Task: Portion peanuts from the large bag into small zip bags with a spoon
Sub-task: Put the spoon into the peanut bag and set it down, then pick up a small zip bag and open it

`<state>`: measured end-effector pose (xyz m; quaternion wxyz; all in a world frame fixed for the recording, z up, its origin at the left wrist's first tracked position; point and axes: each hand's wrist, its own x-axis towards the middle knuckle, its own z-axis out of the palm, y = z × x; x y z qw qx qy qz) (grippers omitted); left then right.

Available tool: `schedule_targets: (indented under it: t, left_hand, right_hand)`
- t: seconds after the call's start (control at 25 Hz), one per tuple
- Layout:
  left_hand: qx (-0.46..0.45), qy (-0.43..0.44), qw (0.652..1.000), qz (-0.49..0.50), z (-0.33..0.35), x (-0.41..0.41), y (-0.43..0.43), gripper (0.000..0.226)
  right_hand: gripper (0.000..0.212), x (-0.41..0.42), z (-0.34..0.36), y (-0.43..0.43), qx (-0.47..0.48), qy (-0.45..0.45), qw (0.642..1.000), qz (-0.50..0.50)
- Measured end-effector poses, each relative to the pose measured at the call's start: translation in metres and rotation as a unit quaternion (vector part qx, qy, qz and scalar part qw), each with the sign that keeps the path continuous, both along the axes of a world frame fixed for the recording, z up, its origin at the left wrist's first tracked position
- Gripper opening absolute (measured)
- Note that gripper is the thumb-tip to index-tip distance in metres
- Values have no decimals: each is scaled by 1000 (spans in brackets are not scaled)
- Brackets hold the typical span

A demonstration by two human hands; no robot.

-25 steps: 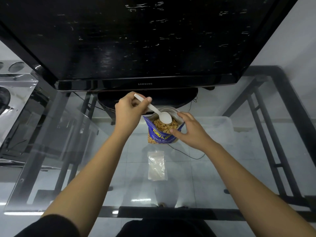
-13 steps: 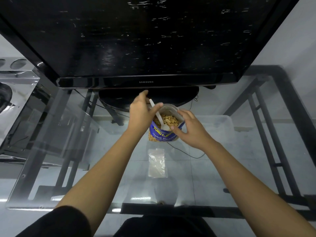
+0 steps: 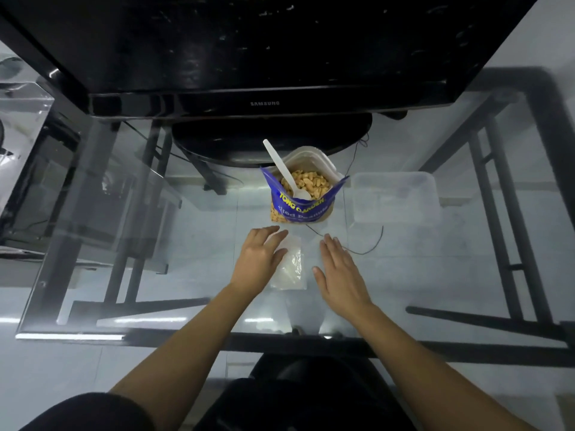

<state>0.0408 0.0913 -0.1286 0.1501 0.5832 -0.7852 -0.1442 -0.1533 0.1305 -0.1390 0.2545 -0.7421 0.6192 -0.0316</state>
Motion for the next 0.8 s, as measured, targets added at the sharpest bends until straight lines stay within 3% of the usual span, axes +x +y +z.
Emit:
schedule_targets:
  t: [0.2, 0.4, 0.52, 0.6, 0.64, 0.68, 0.76, 0.8]
  left_hand:
    - [26, -49, 998, -18, -2, -6, -12, 13]
    - [50, -44, 997, -40, 10, -6, -14, 12]
    - [219, 113, 969, 8, 34, -6, -21, 5]
    - [338, 288, 893, 76, 52, -5, -25, 3]
    - [366, 354, 855, 100, 58, -5, -26, 3]
    - [379, 401, 826, 117, 63, -5, -25, 6]
    - [388, 470, 780, 143, 66, -6, -23, 17]
    - [385, 491, 767, 153, 68, -7, -21, 23]
  right_hand:
    - [65, -2, -23, 6, -25, 57, 998, 21]
    - [62, -2, -29, 6, -26, 78, 997, 10]
    - [66, -3, -26, 6, -35, 58, 998, 20]
    - [77, -3, -13, 1, 24, -56, 998, -19]
    - [84, 0, 0, -2, 74, -159, 981, -87]
    - [91, 4, 15, -5, 121, -289, 931, -185]
    - [93, 8, 43, -13, 199, -495, 770, -351]
    - [84, 8, 54, -17, 220, -540, 716, -385]
